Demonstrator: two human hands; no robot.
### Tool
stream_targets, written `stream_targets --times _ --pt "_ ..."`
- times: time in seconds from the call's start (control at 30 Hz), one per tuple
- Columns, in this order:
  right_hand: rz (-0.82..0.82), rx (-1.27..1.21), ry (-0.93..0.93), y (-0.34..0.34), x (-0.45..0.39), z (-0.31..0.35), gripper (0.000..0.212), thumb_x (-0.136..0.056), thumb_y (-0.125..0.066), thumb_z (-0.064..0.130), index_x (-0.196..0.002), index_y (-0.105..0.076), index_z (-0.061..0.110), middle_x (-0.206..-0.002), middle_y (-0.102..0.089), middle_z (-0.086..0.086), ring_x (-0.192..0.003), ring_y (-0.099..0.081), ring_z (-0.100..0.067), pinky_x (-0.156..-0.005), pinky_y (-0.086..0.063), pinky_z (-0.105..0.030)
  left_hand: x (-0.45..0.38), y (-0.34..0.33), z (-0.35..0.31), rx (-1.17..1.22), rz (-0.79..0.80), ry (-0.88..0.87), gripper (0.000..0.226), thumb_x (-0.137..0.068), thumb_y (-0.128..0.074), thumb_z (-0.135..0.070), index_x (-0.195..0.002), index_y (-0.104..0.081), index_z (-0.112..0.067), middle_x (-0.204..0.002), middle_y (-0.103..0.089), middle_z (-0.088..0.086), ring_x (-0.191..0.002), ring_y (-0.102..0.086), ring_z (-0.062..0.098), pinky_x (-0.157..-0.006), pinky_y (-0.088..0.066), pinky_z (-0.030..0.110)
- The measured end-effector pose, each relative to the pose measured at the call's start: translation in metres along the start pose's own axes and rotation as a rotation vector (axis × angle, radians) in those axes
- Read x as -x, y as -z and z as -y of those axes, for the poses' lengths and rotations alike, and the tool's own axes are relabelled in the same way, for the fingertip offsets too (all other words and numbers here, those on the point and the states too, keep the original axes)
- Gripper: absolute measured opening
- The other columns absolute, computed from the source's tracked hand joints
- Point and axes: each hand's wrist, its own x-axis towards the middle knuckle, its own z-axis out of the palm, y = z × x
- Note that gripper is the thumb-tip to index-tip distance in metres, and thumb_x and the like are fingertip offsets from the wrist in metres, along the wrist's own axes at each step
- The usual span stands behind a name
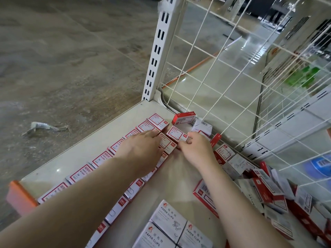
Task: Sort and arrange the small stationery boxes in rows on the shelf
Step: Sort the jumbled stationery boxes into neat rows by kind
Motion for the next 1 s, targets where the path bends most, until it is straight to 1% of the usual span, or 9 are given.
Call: stream_targets --times 0.07,0.1,0.17,0.23,0.37,0.67,0.77,0.9,1.0 --pt "0.011 -0.016 0.007 0.001 0.000 0.000 0.011 -0.094 -0.049 0.021 -0.085 -0.051 0.013 -0.078 -0.055 0.008 -0.067 -0.050 -0.005 -0.046 -0.030 -0.010 0.000 0.000 0.000 0.000 0.001 -0.001 0.044 -0.099 -0.029 -0.037 -0.139 -0.037 -0.021 -0.147 -0.032 -0.006 -0.134 -0.031 0.014 -0.107 -0.027 0.027" --pt "0.014 -0.019 0.019 0.000 0.000 0.000 0.011 -0.094 -0.050 0.021 -0.087 -0.052 0.013 -0.082 -0.057 0.007 -0.073 -0.054 -0.008 -0.051 -0.034 -0.013 0.000 -0.001 0.000 0.002 0.003 -0.002 0.044 -0.099 -0.029 -0.036 -0.140 -0.035 -0.021 -0.149 -0.030 -0.006 -0.135 -0.029 0.013 -0.108 -0.025 0.027" --pt "-0.001 -0.033 0.026 -0.003 0.000 0.001 0.014 -0.094 -0.052 0.021 -0.099 -0.058 0.010 -0.091 -0.060 0.004 -0.085 -0.057 -0.013 -0.064 -0.038 -0.022 -0.001 -0.001 0.000 0.009 -0.001 -0.005 0.045 -0.099 -0.028 -0.036 -0.142 -0.033 -0.021 -0.151 -0.026 -0.007 -0.137 -0.026 0.013 -0.109 -0.023 0.026" --pt "-0.019 -0.072 0.007 -0.007 -0.001 0.002 0.022 -0.092 -0.055 0.022 -0.109 -0.058 0.008 -0.098 -0.062 0.004 -0.093 -0.059 -0.016 -0.072 -0.041 -0.024 -0.001 -0.001 0.000 0.012 -0.002 -0.004 0.046 -0.100 -0.028 -0.036 -0.143 -0.031 -0.022 -0.152 -0.023 -0.007 -0.139 -0.023 0.012 -0.110 -0.021 0.026" --pt "-0.021 -0.076 0.009 -0.011 -0.004 0.001 0.018 -0.090 -0.058 0.023 -0.099 -0.064 0.009 -0.098 -0.069 -0.003 -0.088 -0.064 -0.019 -0.067 -0.045 -0.024 -0.001 0.000 0.000 0.020 0.012 0.001 0.047 -0.100 -0.027 -0.036 -0.144 -0.030 -0.021 -0.154 -0.021 -0.007 -0.140 -0.020 0.012 -0.111 -0.020 0.026" --pt "-0.022 -0.086 -0.011 -0.009 -0.006 0.000 0.017 -0.089 -0.060 0.024 -0.099 -0.063 0.011 -0.099 -0.069 -0.001 -0.090 -0.064 -0.018 -0.073 -0.048 -0.026 -0.001 0.000 -0.001 0.009 0.006 -0.002 0.045 -0.100 -0.027 -0.036 -0.143 -0.032 -0.022 -0.153 -0.022 -0.007 -0.139 -0.023 0.013 -0.110 -0.022 0.027" --pt "-0.018 -0.082 -0.022 -0.009 -0.007 0.000 0.024 -0.088 -0.061 0.025 -0.107 -0.062 0.010 -0.102 -0.069 -0.003 -0.092 -0.064 -0.019 -0.077 -0.050 -0.028 -0.002 0.000 0.000 0.011 0.015 -0.001 0.045 -0.100 -0.027 -0.036 -0.143 -0.033 -0.022 -0.153 -0.023 -0.008 -0.139 -0.023 0.012 -0.110 -0.022 0.027" --pt "-0.019 -0.067 -0.022 -0.009 -0.006 0.002 0.034 -0.089 -0.059 0.027 -0.119 -0.057 0.011 -0.112 -0.065 -0.004 -0.101 -0.061 -0.022 -0.088 -0.049 -0.034 -0.006 0.000 0.004 0.053 -0.053 0.032 0.039 -0.099 -0.030 -0.035 -0.129 -0.050 -0.021 -0.139 -0.043 -0.008 -0.127 -0.040 0.014 -0.101 -0.034 0.028" --pt "-0.003 -0.057 0.001 -0.006 -0.001 0.004 0.039 -0.093 -0.054 0.027 -0.130 -0.049 0.017 -0.118 -0.061 -0.002 -0.107 -0.058 -0.021 -0.091 -0.046 -0.034 -0.011 0.000 0.005 0.088 -0.110 0.106 0.038 -0.099 -0.033 -0.027 -0.135 -0.043 -0.020 -0.143 -0.036 -0.004 -0.129 -0.037 0.018 -0.101 -0.034 0.030"
